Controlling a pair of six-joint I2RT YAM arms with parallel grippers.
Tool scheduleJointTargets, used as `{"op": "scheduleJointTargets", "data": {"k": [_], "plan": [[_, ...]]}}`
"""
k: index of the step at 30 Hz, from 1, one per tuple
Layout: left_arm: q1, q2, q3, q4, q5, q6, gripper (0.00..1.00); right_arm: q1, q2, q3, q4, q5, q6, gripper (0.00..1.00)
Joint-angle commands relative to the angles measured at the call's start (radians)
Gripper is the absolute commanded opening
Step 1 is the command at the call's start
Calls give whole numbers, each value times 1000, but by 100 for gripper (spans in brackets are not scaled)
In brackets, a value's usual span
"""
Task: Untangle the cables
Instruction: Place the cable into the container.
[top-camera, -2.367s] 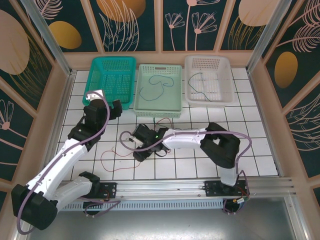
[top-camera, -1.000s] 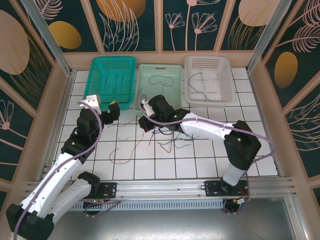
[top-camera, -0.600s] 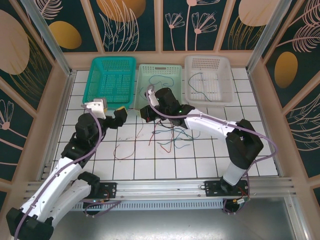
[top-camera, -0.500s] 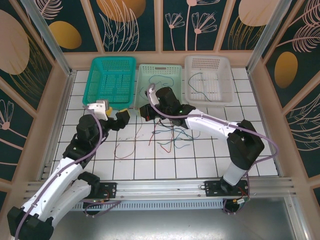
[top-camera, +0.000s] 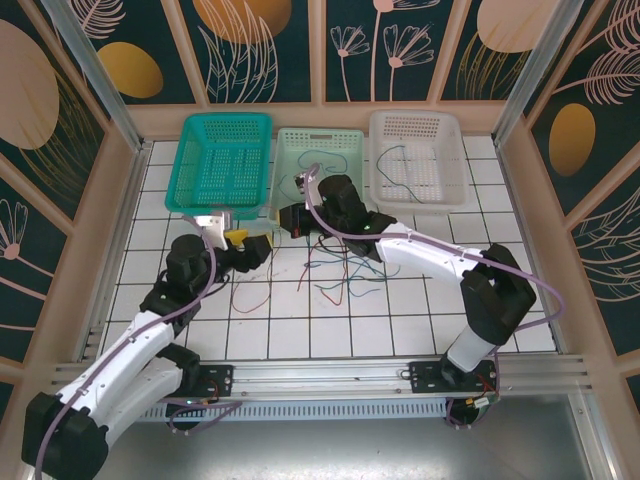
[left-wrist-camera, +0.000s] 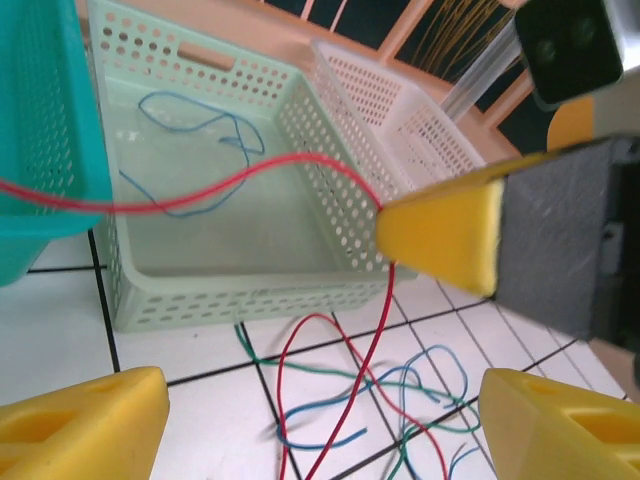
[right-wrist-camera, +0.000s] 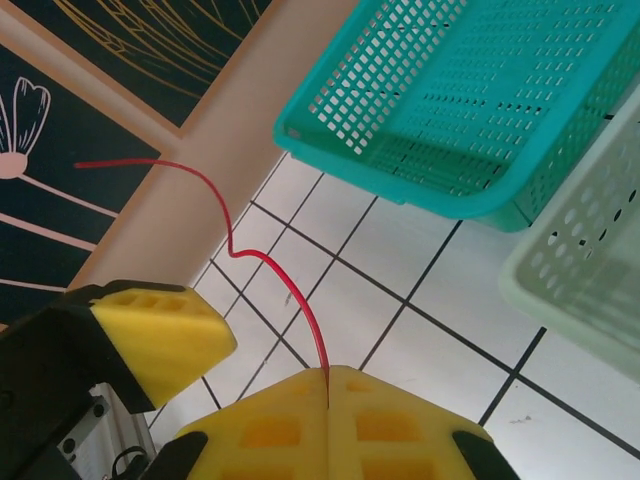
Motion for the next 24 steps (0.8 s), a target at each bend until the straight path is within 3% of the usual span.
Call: {"op": "scheduleJointTargets", "data": {"k": [1,10,16,19,24], "plan": [[1,34,-28,15,64,35,79,-12,-17,10,56,-44,26,0],[-54,168,4,53,39,69,77,-12,-18,14,65,-64,38,0],[-86,268,52,87,23,91,70,-12,-21,10,80,-89,48,0],[-89,302,61,109,11,89,59,-12,-29,7,82,-89,48,0],[-89,308,74,99,-1,83,25,-13,-44,-3,71,-70,40,0]]}}
